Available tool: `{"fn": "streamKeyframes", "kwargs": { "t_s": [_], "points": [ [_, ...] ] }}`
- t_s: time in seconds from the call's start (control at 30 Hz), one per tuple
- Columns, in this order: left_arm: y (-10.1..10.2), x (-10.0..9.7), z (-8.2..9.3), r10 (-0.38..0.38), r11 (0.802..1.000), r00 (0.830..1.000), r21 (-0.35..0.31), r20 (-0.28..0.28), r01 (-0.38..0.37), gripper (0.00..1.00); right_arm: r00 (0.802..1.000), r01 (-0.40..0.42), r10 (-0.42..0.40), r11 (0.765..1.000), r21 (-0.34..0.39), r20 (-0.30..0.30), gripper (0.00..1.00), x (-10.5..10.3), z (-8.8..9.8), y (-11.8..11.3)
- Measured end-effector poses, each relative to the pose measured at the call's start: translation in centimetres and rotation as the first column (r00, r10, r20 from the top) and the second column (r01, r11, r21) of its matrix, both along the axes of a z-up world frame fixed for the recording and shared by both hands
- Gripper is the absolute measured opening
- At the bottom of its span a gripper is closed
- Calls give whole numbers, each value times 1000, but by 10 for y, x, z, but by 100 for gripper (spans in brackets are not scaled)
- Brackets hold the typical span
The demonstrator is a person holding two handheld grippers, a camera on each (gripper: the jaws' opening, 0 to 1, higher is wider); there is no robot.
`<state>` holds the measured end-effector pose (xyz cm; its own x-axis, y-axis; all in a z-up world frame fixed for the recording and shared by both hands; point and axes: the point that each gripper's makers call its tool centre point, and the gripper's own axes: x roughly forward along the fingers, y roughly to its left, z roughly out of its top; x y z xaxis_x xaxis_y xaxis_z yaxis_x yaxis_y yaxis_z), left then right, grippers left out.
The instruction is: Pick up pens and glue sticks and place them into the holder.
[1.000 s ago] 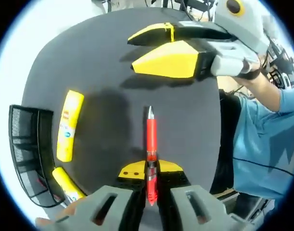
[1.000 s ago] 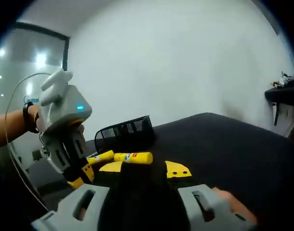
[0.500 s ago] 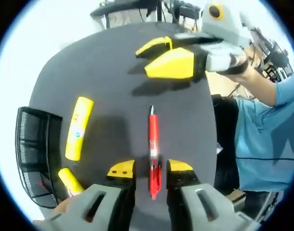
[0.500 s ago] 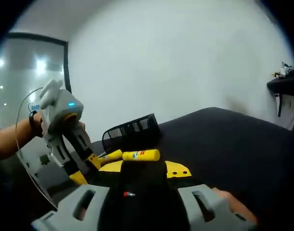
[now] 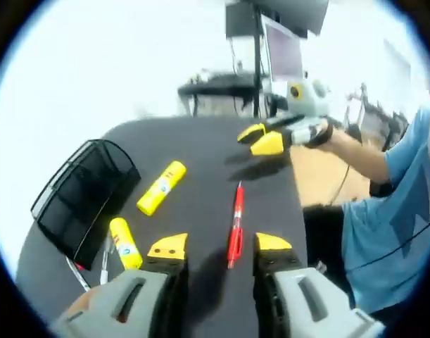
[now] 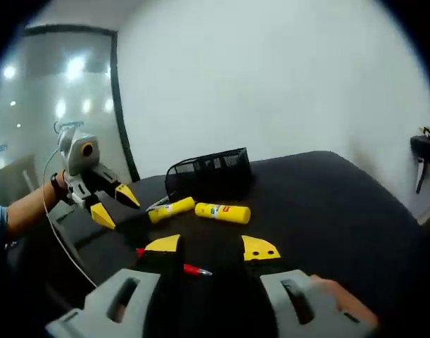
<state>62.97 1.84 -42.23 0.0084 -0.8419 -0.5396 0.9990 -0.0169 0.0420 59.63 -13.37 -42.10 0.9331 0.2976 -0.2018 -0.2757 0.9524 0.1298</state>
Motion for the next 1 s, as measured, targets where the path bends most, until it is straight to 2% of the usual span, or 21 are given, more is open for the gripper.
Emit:
{"fn": "streamKeyframes", "kwargs": {
  "t_s": [0.07, 0.13, 0.23, 0.27, 0.3, 0.33, 0.4, 0.43, 0.53, 0.6, 0.67, 0.73, 0.77, 0.83, 0.87, 1.0],
  "points": [
    [10, 2, -5, 15, 999, 1000, -31, -7, -16, 36, 998, -63, 63, 996, -64, -4, 27, 1, 2, 9],
    [16, 4, -11, 27, 998, 1000, -61, -4, -27, 38, 986, -166, 164, 975, -150, -25, 27, -1, 4, 23],
    [23, 4, -18, 46, 995, 999, -93, -3, -46, 39, 957, -290, 287, 916, -277, -53, 27, -2, 4, 36],
    [25, 4, -19, 53, 992, 999, -111, -11, -54, 40, 941, -336, 332, 886, -319, -69, 27, -3, 2, 39],
    [27, 3, -20, 58, 990, 998, -130, -20, -61, 43, 924, -373, 377, 859, -349, -59, 27, -1, 4, 43],
    [28, 2, -19, 60, 986, 998, -153, -25, -63, 46, 915, -397, 398, 858, -325, -68, 26, -1, 3, 46],
    [31, 1, -18, 72, 979, 996, -188, -43, -79, 46, 888, -449, 454, 818, -360, -76, 23, -1, 3, 49],
    [34, 2, -18, 82, 974, 995, -207, -50, -91, 46, 885, -459, 456, 820, -342, -95, 22, 0, 2, 49],
    [43, 6, -18, 112, 959, 992, -253, -61, -124, 47, 853, -522, 483, 780, -345, -200, 21, -1, -10, 46],
    [49, 7, -19, 129, 948, 988, -283, -88, -149, 47, 831, -556, 484, 744, -371, -273, 21, -2, -20, 42],
    [55, 11, -21, 149, 935, 983, -309, -105, -174, 48, 823, -567, 480, 730, -382, -305, 21, 1, -24, 41],
    [59, 13, -23, 163, 925, 980, -328, -116, -193, 53, 810, -585, 483, 712, -390, -333, 18, 3, -29, 40],
    [61, 13, -24, 161, 920, 979, -340, -125, -194, 60, 804, -593, 487, 701, -396, -343, 14, 3, -30, 40],
    [63, 12, -25, 157, 911, 977, -361, -143, -199, 70, 794, -606, 495, 690, -396, -354, 13, 6, -31, 41],
    [64, 13, -25, 161, 904, 976, -375, -145, -204, 74, 780, -624, 508, 674, -395, -366, 13, 5, -32, 42],
    [72, 18, -34, 171, 888, 969, -398, -180, -231, 72, 742, -668, 512, 618, -413, -434, 13, 6, -39, 46]
  ]
}}
